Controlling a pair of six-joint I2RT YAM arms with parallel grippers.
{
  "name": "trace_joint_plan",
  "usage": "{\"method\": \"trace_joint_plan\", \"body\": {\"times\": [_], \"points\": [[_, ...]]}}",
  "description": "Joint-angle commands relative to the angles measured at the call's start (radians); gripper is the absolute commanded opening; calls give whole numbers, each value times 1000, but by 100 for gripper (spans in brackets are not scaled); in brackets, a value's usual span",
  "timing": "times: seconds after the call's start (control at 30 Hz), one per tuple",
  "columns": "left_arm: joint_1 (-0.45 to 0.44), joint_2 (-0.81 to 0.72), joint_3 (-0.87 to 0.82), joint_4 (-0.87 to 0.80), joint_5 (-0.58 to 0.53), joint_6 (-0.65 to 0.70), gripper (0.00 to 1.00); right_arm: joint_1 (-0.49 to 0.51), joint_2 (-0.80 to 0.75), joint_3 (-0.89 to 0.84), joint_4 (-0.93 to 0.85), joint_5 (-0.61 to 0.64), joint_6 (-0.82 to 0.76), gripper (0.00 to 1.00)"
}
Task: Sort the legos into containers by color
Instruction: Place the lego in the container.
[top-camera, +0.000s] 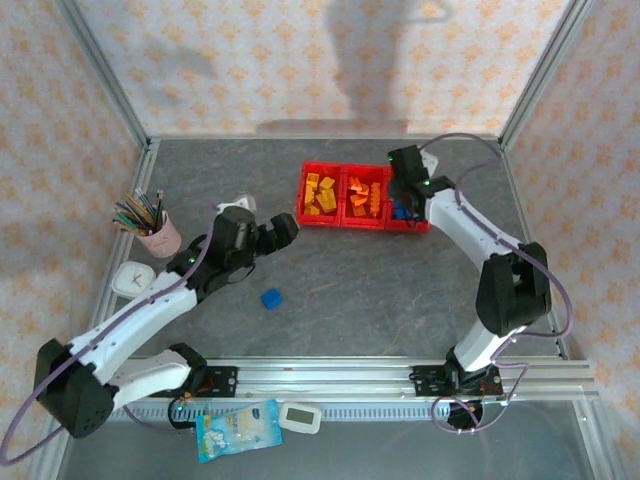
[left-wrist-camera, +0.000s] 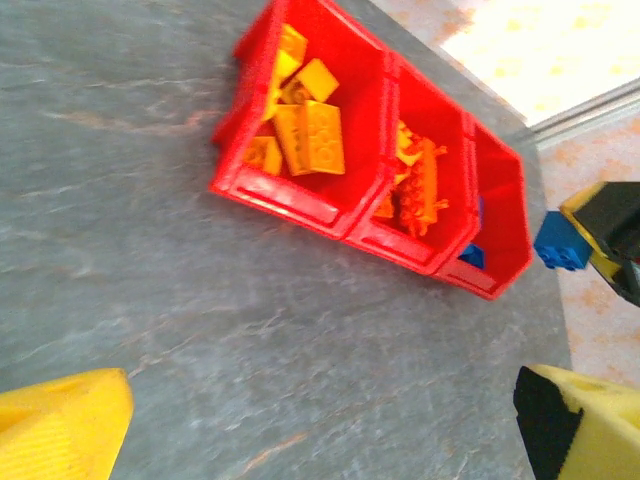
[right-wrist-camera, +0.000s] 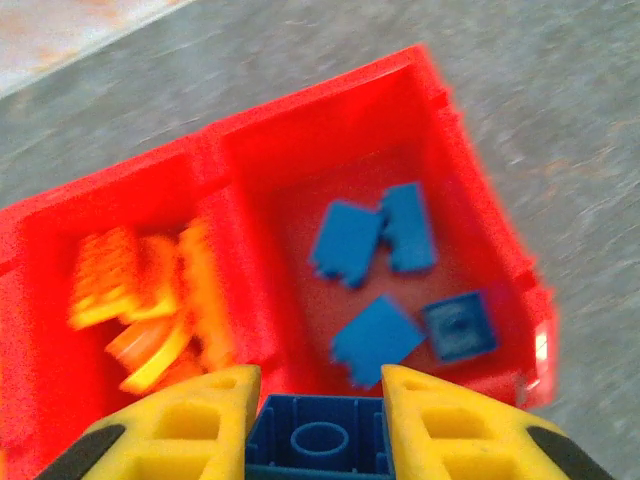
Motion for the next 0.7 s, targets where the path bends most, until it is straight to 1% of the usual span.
{"method": "trace_joint_plan", "body": {"times": [0.0,0.1,0.17,0.2,0.27,0.33,0.37,0.43,0.5,0.57,0.67], "points": [[5,69,59,145,68,45,99,-44,125,96,14,20,-102,27],[6,124,104,143,72,71,99,-80,218,175,34,17,-130,28],[5,141,126,133,63,86,99,-92,274,245,10,12,-137,39],[6,144,135,126,58,93,99,-95,289,274,-2,19,-144,41],[6,142,142,113,45,102,99,-94,283,292,3,-5,-159,45],[5,127,134,107,30,103,99,-80,250,280,12,-43,-167,54],[5,116,126,105,24,101,99,-67,233,270,11,-48,-169,56],[6,89,103,94,7,94,99,-21,189,235,3,-52,-166,60],[6,55,80,64,-17,84,99,41,134,175,9,-70,-161,61],[7,7,55,19,-50,67,99,121,74,97,33,-97,-154,62],[6,-91,2,-59,-100,26,99,262,22,9,55,-135,-139,67]]}}
